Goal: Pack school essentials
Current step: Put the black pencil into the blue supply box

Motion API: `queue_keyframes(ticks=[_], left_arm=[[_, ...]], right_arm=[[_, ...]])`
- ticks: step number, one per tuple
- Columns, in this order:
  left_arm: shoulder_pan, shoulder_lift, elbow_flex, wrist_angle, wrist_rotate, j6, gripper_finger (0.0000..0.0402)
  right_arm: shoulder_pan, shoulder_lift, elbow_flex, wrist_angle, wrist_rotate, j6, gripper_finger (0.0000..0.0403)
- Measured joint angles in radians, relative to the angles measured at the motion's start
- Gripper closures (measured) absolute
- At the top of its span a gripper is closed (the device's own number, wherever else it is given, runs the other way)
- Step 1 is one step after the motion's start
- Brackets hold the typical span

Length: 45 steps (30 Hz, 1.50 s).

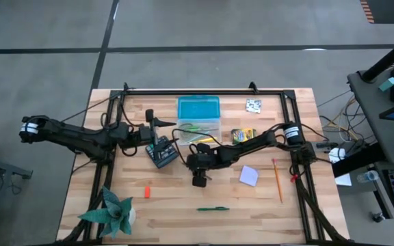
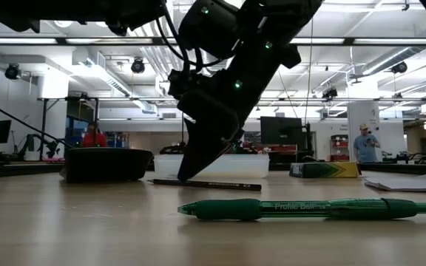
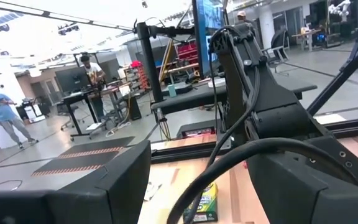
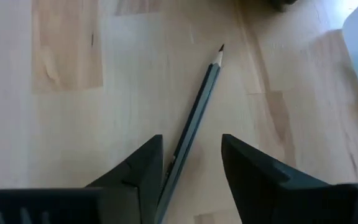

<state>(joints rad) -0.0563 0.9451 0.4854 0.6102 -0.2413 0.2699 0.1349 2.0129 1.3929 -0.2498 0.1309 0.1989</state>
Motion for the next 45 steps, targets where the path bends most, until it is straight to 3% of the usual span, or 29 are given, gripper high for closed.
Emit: queue_keyframes(ticks=[6,17,26,34,45], left_arm=[[0.0,0.0,0.0,0.0,0.001,0.006,0.0157],[0.0,0.0,0.0,0.0,0.001,0.008,0.0157],[0.0,-0.001,0.0,0.0,0.001,0.008,0.0157],[0.0,-0.003,0.0,0.01,0.0,0.028,0.0157],[0.0,-0.007,0.002,0.012,-0.002,0.031,0.0157]], right_arm=[[0.0,-0.001,-0.027,0.006,-0.002,0.004,0.0262],[0.001,-0.006,-0.072,0.02,-0.001,-0.07,0.0387],[0.0,-0.024,-0.064,-0.006,0.001,-0.127,0.0391],[-0.023,-0.135,-0.059,-0.107,0.001,-0.244,0.0392],[-0.218,-0.229,-0.057,-0.14,0.004,-0.493,0.0392]])
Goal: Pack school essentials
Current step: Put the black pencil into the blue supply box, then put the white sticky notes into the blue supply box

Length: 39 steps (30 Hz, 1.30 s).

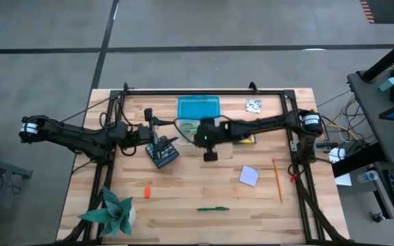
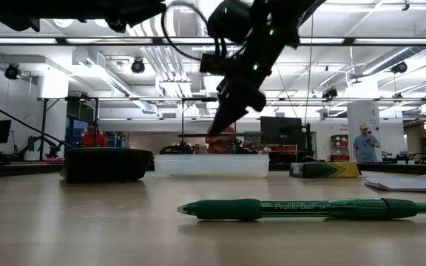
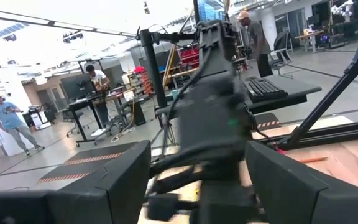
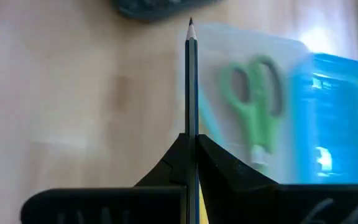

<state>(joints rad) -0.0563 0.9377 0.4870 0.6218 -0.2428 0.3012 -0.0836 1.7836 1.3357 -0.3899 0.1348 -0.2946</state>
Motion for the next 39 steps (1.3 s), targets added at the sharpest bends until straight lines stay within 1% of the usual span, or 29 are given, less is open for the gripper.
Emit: queue_keyframes(ticks=[5,7,10,14,17,26,33,39], left_arm=[[0.0,0.0,0.0,-0.001,0.0,0.003,0.0157],[0.0,0.0,0.0,-0.001,0.0,0.004,0.0157],[0.0,-0.001,0.002,-0.001,0.0,0.003,0.0157],[0.002,-0.004,0.002,-0.001,0.0,0.003,0.0157],[0.002,-0.004,0.002,-0.002,-0.001,0.004,0.0157],[0.002,-0.004,0.002,-0.002,-0.001,0.02,0.0157],[0.002,-0.004,0.001,-0.002,-0.001,0.02,0.0157],[0.002,-0.002,0.001,-0.002,-0.001,0.021,0.0157]], right_arm=[[-0.107,0.031,0.0,0.086,-0.004,-0.118,0.0393],[-0.139,0.053,0.0,0.113,-0.023,-0.148,0.0393],[-0.174,0.087,0.0,0.159,-0.064,-0.163,0.0393],[-0.199,0.111,0.0,0.176,-0.056,-0.164,0.0393],[-0.207,0.111,0.0,0.197,-0.064,-0.157,0.0386],[-0.205,0.111,0.001,0.209,-0.056,-0.159,0.0339],[-0.201,0.07,0.001,0.192,-0.055,-0.101,0.033],[-0.168,-0.036,0.001,0.07,-0.053,-0.021,0.0336]])
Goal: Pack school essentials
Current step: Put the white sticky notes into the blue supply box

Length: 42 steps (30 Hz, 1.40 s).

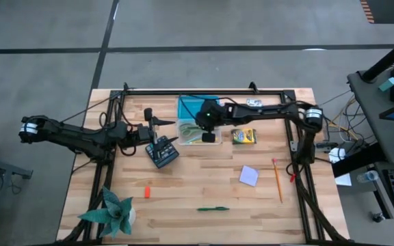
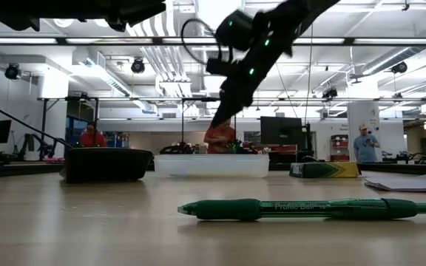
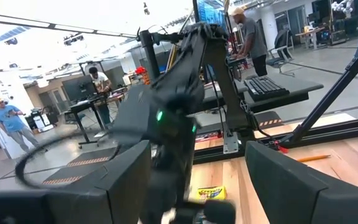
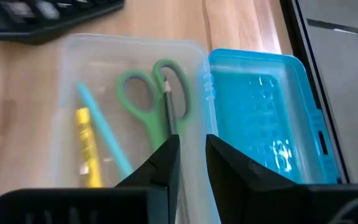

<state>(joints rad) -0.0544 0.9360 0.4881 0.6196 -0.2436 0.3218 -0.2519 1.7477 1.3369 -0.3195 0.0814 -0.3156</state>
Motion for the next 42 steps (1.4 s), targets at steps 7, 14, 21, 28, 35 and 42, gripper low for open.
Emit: queue_keyframes(ticks=[7,14,21,28,35,42], left_arm=[[0.0,0.0,0.0,0.0,0.0,0.0,0.0157],[0.0,0.0,-0.001,0.0,0.0,0.0,0.0157],[0.0,0.0,-0.001,0.0,0.0,0.0,0.0157],[0.0,0.0,-0.001,0.0,0.0,0.0,0.0157],[0.0,0.0,0.0,0.0,-0.001,0.005,0.0157],[0.001,0.0,0.0,0.001,-0.001,0.026,0.0157]], right_arm=[[0.046,-0.147,-0.005,-0.222,-0.001,0.189,0.0348],[0.077,-0.269,-0.038,-0.401,0.0,0.409,0.0351],[0.076,-0.372,-0.149,-0.431,0.147,0.585,0.036],[-0.038,-0.411,-0.292,-0.401,0.33,0.722,0.0377],[-0.26,-0.342,-0.344,-0.38,0.321,0.723,0.0393],[-0.426,-0.238,-0.319,-0.336,0.276,0.714,0.0358]])
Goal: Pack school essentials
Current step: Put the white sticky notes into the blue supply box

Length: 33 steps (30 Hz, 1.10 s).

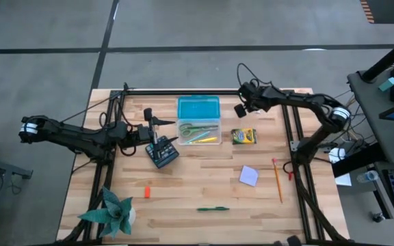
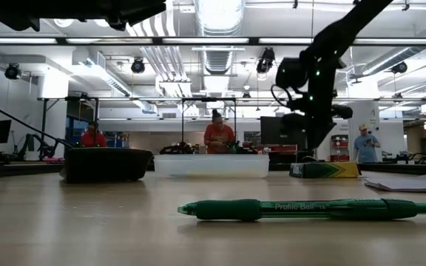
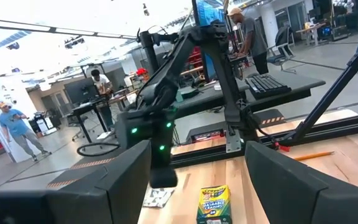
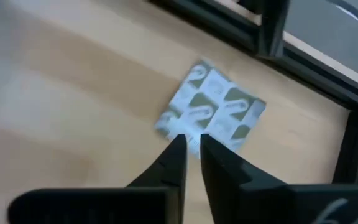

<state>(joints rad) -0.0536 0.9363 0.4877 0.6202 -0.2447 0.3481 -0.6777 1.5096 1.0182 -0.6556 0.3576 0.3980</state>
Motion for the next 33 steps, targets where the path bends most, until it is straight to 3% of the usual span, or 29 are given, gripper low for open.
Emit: queue_keyframes(ticks=[4,12,19,26,33], left_arm=[[0.0,0.0,0.0,0.0,-0.001,0.0,0.0157],[0.001,0.0,0.0,0.0,-0.004,0.001,0.0157],[0.001,0.0,0.0,0.0,-0.004,0.001,0.0157],[0.001,0.0,0.0,-0.001,-0.004,0.001,0.0157],[0.001,0.0,0.0,0.0,-0.004,0.001,0.0157]], right_arm=[[-0.063,0.084,0.039,0.005,-0.055,0.06,0.0314],[-0.116,0.238,0.141,0.031,-0.089,0.035,0.0221],[-0.132,0.306,0.179,0.026,-0.122,0.036,0.0183],[-0.155,0.329,0.173,0.029,-0.183,0.025,0.019],[-0.154,0.33,0.155,0.044,-0.22,0.024,0.0271]])
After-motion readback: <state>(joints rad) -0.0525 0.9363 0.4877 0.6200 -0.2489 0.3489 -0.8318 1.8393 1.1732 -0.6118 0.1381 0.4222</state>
